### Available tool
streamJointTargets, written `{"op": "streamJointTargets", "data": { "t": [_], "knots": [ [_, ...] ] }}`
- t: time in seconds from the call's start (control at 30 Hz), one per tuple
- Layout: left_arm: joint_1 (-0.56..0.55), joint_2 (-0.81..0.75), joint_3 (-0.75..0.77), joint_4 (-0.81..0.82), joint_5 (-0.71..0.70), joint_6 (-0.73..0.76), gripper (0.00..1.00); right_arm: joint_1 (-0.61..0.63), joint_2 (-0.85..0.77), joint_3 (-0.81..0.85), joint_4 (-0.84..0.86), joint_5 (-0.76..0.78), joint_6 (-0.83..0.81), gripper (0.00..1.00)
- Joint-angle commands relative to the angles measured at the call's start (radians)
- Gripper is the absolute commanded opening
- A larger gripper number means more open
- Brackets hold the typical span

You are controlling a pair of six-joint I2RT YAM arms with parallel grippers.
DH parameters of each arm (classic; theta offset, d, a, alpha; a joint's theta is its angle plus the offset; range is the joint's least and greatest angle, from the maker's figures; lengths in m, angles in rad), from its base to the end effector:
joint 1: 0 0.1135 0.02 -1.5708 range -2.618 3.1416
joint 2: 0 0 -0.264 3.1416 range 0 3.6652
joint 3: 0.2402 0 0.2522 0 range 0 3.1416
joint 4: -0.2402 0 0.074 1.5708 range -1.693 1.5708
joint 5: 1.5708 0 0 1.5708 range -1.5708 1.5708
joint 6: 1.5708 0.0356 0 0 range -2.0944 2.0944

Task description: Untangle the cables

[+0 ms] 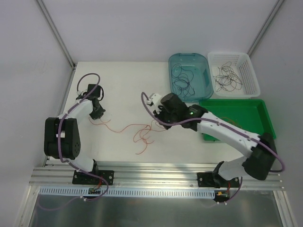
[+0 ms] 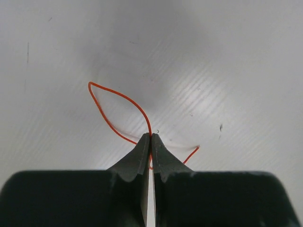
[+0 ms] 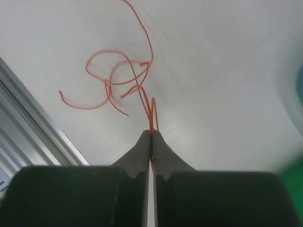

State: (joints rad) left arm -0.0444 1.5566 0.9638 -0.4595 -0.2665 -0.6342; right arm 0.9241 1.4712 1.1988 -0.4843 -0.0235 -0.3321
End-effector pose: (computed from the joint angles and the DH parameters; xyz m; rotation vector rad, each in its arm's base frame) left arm 0.3067 -0.0042 0.1963 -0.8329 2.4284 0.0978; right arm 0.1955 0.2603 0.2928 -1.3903 1.8943 0.3219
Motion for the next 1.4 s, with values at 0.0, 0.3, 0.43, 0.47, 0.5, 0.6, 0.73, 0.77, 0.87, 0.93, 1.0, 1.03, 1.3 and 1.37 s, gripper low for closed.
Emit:
{"op": "streamJointTargets", "data": {
  "t": [0.0, 0.3, 0.43, 0.47, 0.5, 0.6, 0.73, 0.77, 0.87, 0.93, 1.0, 1.03, 1.3, 1.37],
  "knots": [
    [0.012, 0.063, 0.038, -0.039, -0.076, 0.045, 0.00, -0.027, -0.213, 0.025, -0.178, 0.128, -0.012, 0.01],
    [0.015, 0.128, 0.038, -0.044, -0.007, 0.004, 0.00, -0.053, -0.450, 0.234, -0.369, 0.172, -0.016, 0.01],
    [0.017, 0.036, 0.027, -0.045, -0.040, 0.031, 0.00, -0.056, -0.427, 0.164, -0.344, 0.212, 0.014, 0.01],
    [0.015, 0.014, 0.024, -0.047, -0.049, 0.051, 0.00, -0.070, -0.430, 0.139, -0.326, 0.211, 0.034, 0.01],
    [0.015, -0.024, 0.023, -0.047, -0.048, 0.062, 0.00, -0.082, -0.434, 0.080, -0.282, 0.191, 0.048, 0.01],
    [0.015, -0.076, 0.024, -0.051, 0.045, 0.100, 0.00, -0.126, -0.424, 0.001, -0.208, 0.140, 0.117, 0.01],
    [-0.017, -0.154, 0.001, -0.054, 0.211, 0.175, 0.02, -0.162, -0.368, -0.119, -0.143, 0.125, 0.195, 0.08],
    [-0.031, -0.168, -0.005, -0.054, 0.246, 0.195, 0.05, -0.168, -0.355, -0.131, -0.129, 0.117, 0.214, 0.14],
    [-0.070, -0.231, -0.039, -0.054, 0.334, 0.263, 0.15, -0.189, -0.286, -0.159, -0.123, 0.129, 0.263, 0.35],
    [-0.083, -0.292, -0.075, -0.051, 0.372, 0.278, 0.25, -0.192, -0.267, -0.165, -0.125, 0.143, 0.294, 0.45],
    [-0.101, -0.351, -0.111, -0.047, 0.409, 0.300, 0.37, -0.192, -0.278, -0.176, -0.120, 0.154, 0.317, 0.59],
    [-0.107, -0.371, -0.123, -0.041, 0.417, 0.306, 0.50, -0.194, -0.290, -0.183, -0.113, 0.154, 0.330, 0.62],
    [-0.164, -0.487, -0.208, 0.025, 0.493, 0.318, 0.91, -0.186, -0.416, -0.243, -0.126, 0.044, 0.337, 0.62],
    [-0.166, -0.487, -0.208, 0.031, 0.513, 0.320, 0.91, -0.185, -0.388, -0.261, -0.155, 0.033, 0.309, 0.61]
  ]
}}
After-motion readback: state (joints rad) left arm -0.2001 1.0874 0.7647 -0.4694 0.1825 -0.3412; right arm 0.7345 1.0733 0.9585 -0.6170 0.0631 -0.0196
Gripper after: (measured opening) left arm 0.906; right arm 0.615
